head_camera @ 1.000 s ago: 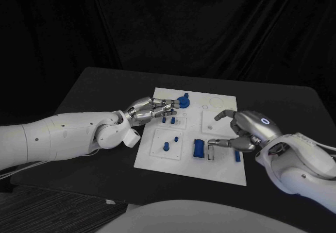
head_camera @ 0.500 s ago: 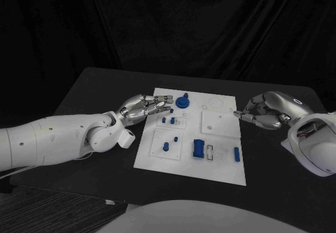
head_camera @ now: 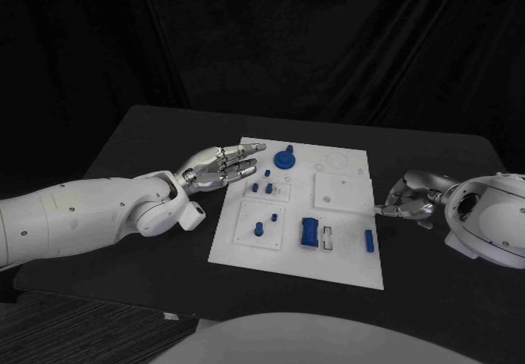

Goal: Assemble the parts on the task board

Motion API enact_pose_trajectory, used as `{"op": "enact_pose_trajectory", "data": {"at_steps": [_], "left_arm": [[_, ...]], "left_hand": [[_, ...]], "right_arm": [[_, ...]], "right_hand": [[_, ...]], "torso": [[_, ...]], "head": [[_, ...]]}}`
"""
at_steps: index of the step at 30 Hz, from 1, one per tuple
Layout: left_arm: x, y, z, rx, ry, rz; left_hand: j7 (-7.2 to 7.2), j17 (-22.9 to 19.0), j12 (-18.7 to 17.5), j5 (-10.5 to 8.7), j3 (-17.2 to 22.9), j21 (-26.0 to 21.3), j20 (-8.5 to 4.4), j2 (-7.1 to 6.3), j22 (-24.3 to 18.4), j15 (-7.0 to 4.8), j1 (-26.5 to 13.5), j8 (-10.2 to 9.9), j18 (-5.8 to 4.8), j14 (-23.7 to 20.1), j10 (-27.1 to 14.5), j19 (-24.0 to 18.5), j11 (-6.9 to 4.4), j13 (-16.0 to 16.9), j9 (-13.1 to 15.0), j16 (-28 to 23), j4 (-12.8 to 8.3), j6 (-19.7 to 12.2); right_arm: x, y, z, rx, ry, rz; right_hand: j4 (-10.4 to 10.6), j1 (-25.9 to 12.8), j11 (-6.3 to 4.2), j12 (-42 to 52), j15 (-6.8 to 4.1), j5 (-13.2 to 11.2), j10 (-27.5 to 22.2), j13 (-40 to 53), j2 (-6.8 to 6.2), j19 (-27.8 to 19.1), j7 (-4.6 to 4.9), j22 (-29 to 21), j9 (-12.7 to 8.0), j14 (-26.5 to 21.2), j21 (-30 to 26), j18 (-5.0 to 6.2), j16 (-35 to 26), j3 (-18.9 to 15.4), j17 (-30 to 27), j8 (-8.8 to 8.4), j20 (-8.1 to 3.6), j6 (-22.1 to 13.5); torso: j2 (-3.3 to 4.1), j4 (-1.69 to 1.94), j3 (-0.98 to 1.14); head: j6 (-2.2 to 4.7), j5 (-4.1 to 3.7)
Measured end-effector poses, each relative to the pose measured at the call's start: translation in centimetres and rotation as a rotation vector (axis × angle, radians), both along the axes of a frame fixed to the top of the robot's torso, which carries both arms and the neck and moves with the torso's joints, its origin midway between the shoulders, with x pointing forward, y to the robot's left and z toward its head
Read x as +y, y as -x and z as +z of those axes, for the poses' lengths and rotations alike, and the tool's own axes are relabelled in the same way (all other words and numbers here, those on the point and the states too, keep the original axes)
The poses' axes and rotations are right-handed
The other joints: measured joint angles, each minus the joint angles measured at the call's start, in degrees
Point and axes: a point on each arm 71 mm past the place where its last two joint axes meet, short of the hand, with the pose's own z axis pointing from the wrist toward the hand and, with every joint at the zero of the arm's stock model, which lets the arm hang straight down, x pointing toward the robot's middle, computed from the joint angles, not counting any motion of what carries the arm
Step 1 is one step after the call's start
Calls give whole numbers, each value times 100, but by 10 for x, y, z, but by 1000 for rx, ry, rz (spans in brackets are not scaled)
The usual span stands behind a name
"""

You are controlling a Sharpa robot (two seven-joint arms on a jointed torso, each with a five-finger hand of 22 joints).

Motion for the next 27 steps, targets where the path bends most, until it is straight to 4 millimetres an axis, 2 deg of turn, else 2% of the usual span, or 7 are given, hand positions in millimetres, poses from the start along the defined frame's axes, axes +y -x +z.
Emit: {"op": "enact_pose_trajectory", "data": {"at_steps": [4,6,8,11,14,18,27], "left_arm": [[0,-2,-1,-33,-38,-2],[0,-3,-1,-46,-53,0],[0,-4,-2,-55,-64,1],[-1,-5,-2,-64,-73,-1],[-3,-6,-3,-69,-79,-6],[-4,-6,-3,-73,-84,-11],[-4,-6,-3,-77,-89,-17]], "left_hand": [[-70,0,-93,-201,-381,0,-191,100,-32,-54,-98,-45,0,-50,-16,48,-18,-3,-14,0,29,-229],[-224,0,-223,-263,-426,-1,-298,100,-63,-107,-98,-44,-1,-103,-138,132,-140,-11,-17,0,-15,-384],[-262,0,-228,-262,-426,-44,-366,100,-64,-108,-98,-44,-1,-103,-142,56,-145,-11,-20,0,-15,-340],[-190,0,-228,-261,-426,-64,-367,101,-64,-107,-98,-44,-2,-103,-142,56,-146,-12,-20,0,-15,-268],[114,0,-228,-170,-426,-64,-362,196,-64,-104,-2,-44,-2,-99,-135,53,-140,-12,-20,0,-15,-64],[114,0,-228,-94,-426,-64,-345,266,-64,-104,70,-44,-2,-99,-67,36,-130,-12,-20,0,-15,-62],[32,-1,-228,-92,-426,-64,-327,306,-64,-104,111,-44,-2,-99,-39,17,-102,-12,-20,0,-15,16]], "right_arm": [[3,-1,-5,69,9,2],[5,-2,-7,95,14,3],[7,-2,-9,116,19,7],[9,-2,-10,137,22,10],[11,-3,-12,154,24,12],[14,-3,-14,171,26,16],[15,-4,-19,196,36,18]], "right_hand": [[-80,-86,16,0,0,-716,16,0,-18,4,7,0,-1,0,0,0,0,-79,0,-257,8,61],[-80,-86,22,0,0,-817,22,0,-18,27,8,0,-1,0,0,0,0,-78,0,-318,31,62],[-80,-86,22,0,0,-817,22,0,-18,27,43,0,-2,0,0,0,0,-78,0,-367,31,96],[-80,-86,22,0,0,-819,22,0,-18,28,46,0,-2,0,41,0,0,-78,0,-367,31,99],[-31,-203,21,0,0,-1062,22,0,-133,53,14,0,0,0,85,0,0,-320,0,-433,8,177],[23,-425,-36,0,-1,-1534,76,0,-71,122,-41,0,124,0,86,0,5,-435,0,-433,-21,374],[-57,-424,-42,0,-1,-1551,80,0,-70,121,-24,0,146,0,86,0,4,-514,0,-516,-17,397]], "torso": [[3,-13,7],[4,-19,8],[7,-24,8],[10,-26,8],[14,-23,7],[17,-15,4],[20,-15,4]], "head": [[0,-8],[0,1],[0,11],[0,14],[0,-6],[0,-25],[0,0]]}}
